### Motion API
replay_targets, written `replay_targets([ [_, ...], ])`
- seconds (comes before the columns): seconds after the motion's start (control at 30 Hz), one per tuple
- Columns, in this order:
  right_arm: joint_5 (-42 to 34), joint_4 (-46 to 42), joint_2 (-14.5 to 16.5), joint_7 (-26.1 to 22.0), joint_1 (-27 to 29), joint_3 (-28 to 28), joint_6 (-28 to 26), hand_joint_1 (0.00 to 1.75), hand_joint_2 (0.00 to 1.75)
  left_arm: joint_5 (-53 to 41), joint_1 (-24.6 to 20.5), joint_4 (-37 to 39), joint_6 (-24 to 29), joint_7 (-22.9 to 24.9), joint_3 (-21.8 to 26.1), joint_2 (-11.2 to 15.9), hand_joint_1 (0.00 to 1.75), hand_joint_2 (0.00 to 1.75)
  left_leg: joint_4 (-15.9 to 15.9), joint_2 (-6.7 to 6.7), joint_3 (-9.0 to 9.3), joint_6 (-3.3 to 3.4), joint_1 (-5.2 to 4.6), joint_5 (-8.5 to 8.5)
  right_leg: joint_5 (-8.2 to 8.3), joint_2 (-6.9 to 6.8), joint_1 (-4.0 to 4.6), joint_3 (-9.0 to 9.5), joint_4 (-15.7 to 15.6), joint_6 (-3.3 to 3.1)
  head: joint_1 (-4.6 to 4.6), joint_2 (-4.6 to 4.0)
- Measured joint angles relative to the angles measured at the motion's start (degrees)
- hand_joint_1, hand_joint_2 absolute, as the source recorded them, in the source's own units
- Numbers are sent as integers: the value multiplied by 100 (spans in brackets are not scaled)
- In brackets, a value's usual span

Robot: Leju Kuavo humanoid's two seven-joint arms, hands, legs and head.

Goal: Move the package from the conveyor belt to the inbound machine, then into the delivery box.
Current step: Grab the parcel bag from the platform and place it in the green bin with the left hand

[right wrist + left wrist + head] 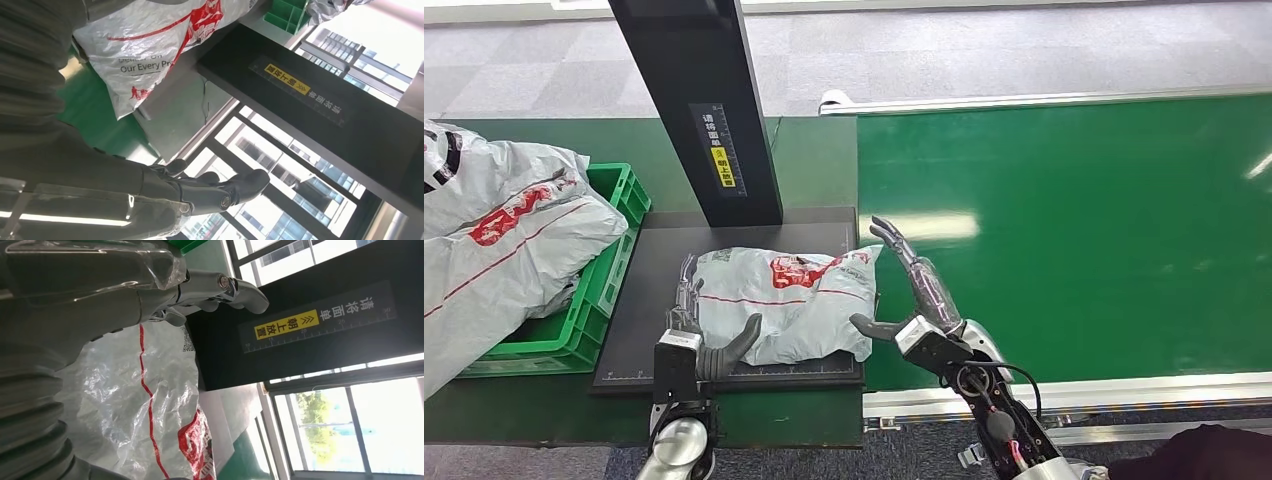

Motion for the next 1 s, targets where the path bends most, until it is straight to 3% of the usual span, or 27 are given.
replay_targets([
  [0.13,5,-129,-47,0,68,-49,-36,0,175,-312,-31,88,42,191,-66,51,0,175,0,0,0,0,0,0,0,-1,0,0,0,0,0,0],
  [0.4,45,-767,-219,0,465,-103,-197,0,175,-3813,-233,682,429,2107,-358,300,0,175,0,-1,0,0,0,-1,0,-2,0,0,0,0,-1,0],
  [0.6,173,-1001,-219,-2,643,-93,21,0,175,-5511,-541,1257,-64,3204,-495,340,0,175,-3,-14,18,0,0,-2,-8,-18,0,31,-1,0,1,0],
  [0.7,229,-1026,-212,-2,666,-91,44,0,175,-6147,-755,1477,-311,3518,-549,326,0,175,-8,-32,57,1,-1,-15,-24,-34,-2,83,-4,2,1,0],
  [0.87,240,-1027,-204,-2,669,-95,44,0,175,-6410,-965,1721,-522,3598,-567,296,0,175,-11,-36,138,16,-3,-49,-43,-38,-3,167,-7,4,1,0],
  [0.9,240,-1027,-203,-2,669,-97,44,0,175,-6408,-985,1752,-536,3597,-567,290,24,175,-11,-36,154,12,-3,-53,-49,-38,-3,184,-7,8,1,0],
  [1.0,241,-1035,-198,-2,678,-107,36,0,175,-6281,-1008,1813,-577,3496,-540,273,147,175,-12,-36,208,10,-3,-69,-69,-39,-3,230,-7,8,1,0],
])
